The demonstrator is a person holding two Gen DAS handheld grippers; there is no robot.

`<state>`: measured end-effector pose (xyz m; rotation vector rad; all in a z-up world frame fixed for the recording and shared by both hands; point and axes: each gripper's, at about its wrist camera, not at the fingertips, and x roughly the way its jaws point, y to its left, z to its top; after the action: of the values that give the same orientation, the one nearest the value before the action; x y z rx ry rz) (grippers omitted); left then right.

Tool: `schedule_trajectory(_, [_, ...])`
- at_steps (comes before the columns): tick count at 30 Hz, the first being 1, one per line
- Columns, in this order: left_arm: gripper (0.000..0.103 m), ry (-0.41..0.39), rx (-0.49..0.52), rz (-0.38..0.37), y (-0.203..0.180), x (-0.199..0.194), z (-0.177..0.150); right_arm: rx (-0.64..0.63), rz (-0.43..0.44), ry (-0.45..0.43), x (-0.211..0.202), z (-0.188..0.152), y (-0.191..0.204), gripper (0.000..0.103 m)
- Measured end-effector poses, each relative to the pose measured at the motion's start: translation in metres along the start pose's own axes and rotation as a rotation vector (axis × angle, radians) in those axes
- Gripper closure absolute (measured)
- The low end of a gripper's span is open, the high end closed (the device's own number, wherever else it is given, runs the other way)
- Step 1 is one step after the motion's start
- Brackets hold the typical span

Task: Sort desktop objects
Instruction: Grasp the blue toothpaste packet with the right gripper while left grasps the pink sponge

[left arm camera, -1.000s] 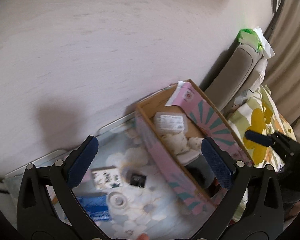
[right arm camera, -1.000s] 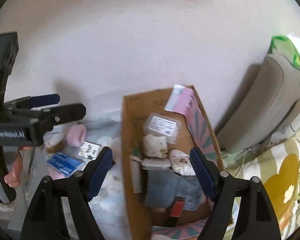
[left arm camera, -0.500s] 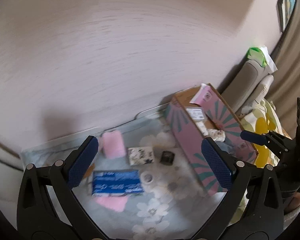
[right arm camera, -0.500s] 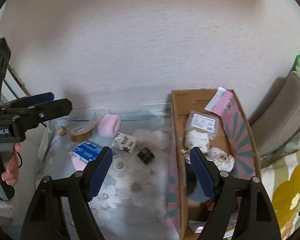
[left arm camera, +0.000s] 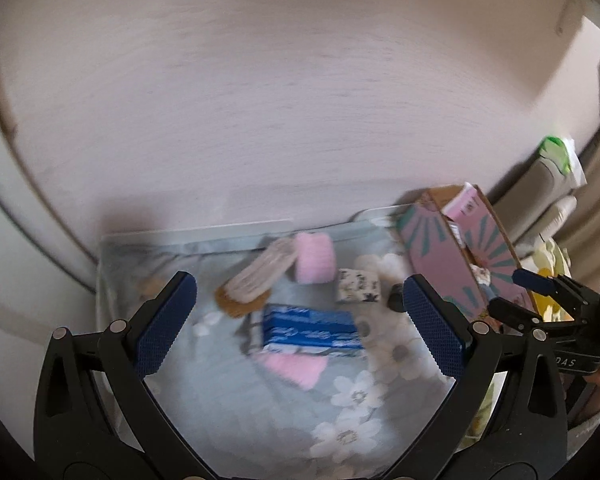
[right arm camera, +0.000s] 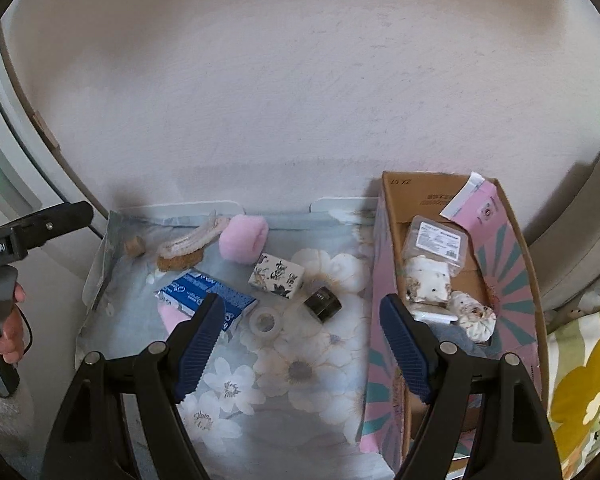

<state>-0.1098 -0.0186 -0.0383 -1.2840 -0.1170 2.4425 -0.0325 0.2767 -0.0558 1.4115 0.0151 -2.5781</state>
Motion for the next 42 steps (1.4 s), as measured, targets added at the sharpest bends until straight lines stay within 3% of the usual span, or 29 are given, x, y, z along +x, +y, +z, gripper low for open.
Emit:
schedule_trajectory(12, [0.001, 0.055, -0.038, 0.032, 0.035, 0.026, -0.049, 0.006, 0.027, 0.11, 0.046, -0.012, 0.008, 0.027])
schedule_trajectory(19, [0.001, 0.11, -0.031, 0.022, 0.04, 0.063, -0.086, 0.001, 0.11, 0.137, 0.086, -0.031, 0.022, 0.027])
schedule_trajectory(26, [0.001, 0.114, 0.112, -0.063, 0.021, 0.089, -0.12, -0.302, 0.374, 0.225, 0.116, 0.005, 0.05, 0.027])
schedule_trajectory(32, [0.001, 0.099, 0.221, -0.077, 0.006, 0.112, -0.126, -0.523, 0.517, 0.335, 0.157, 0.025, 0.084, 0.027])
schedule_trajectory(37, [0.002, 0.102, 0.234, -0.089, 0.005, 0.127, -0.125, -0.635, 0.513, 0.38, 0.188, 0.016, 0.102, 0.027])
schedule_trajectory(42, [0.003, 0.099, 0.192, -0.118, 0.012, 0.135, -0.121, -0.648, 0.561, 0.404, 0.204, 0.016, 0.104, 0.027])
